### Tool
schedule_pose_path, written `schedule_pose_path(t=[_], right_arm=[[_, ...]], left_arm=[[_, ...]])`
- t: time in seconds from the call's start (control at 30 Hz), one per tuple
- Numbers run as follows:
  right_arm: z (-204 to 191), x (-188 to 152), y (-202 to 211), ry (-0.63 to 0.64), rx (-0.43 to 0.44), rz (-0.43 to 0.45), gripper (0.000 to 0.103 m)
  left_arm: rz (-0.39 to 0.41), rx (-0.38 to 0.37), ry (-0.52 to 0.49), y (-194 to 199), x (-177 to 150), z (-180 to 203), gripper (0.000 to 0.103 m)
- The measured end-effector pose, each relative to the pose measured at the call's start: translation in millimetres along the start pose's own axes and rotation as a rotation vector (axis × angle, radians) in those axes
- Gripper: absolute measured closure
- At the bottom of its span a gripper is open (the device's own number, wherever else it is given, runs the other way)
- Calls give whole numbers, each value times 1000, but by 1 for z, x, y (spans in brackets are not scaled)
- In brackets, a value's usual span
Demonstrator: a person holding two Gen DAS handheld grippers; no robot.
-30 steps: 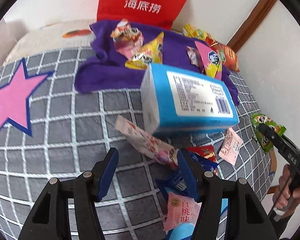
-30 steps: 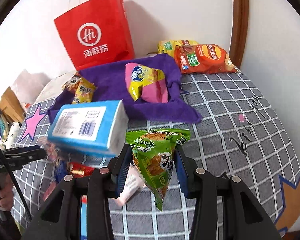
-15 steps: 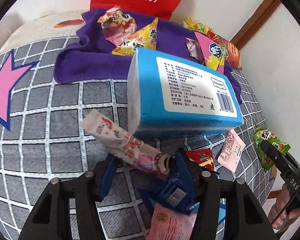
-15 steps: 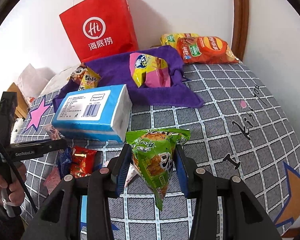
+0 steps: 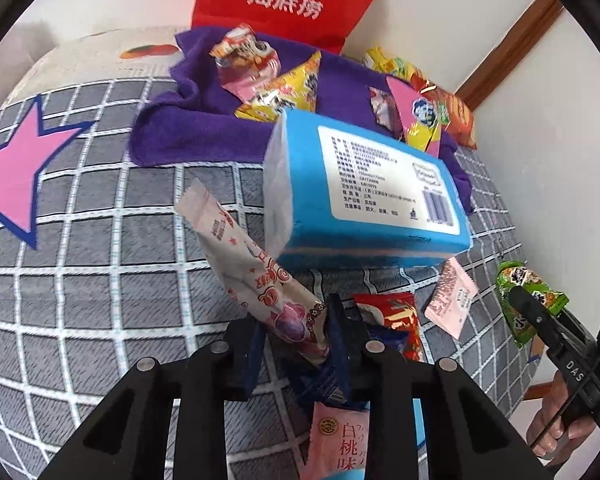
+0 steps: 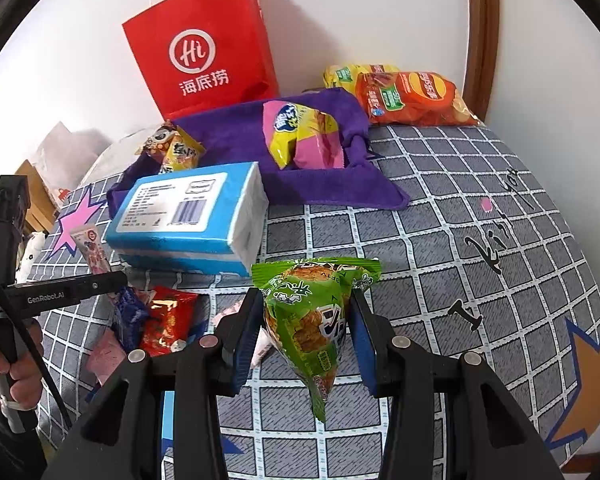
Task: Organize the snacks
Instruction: 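Carry the green packet and pink candy stick up over the purple towel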
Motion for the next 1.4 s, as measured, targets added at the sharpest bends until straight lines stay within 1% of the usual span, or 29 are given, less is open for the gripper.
schedule_pose_path(t=[0.13,0.4,0.63,0.83,0.97,1.23,1.3,1.4], right_arm=[[-7,0,10,6,0,17,60],[-20,7,35,30,-12,58,60],[-28,26,55,57,-25,106,60],[-27,57,57,71,-45,135,60],[-30,81,53,86,-38,146,60],[-44,140,42,138,-9,190,60],[-48,155,33,142,0,192,60],[-54,174,18,160,25,189,60]], left_arm=[[51,-12,-2,23,-1,-5,77],[119,-24,-25,61,0,-5,77],[189,-18,-73,90,16,10,77],[238,-11,-87,107,39,15,77],[265,-6,-99,111,57,16,77],[296,-3,-92,105,104,16,77],[300,5,-89,101,118,16,77],[300,17,-94,97,129,15,77]])
Point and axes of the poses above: each gripper's, at about its wrist camera, not at the fingertips, and y roughly against the way its jaws point, z to its right, x to its top, the point moved 1 cm from there along -y, roughly the way its jaws point, and after that the axes turned 8 degrees about y, right-handed, at the moved point
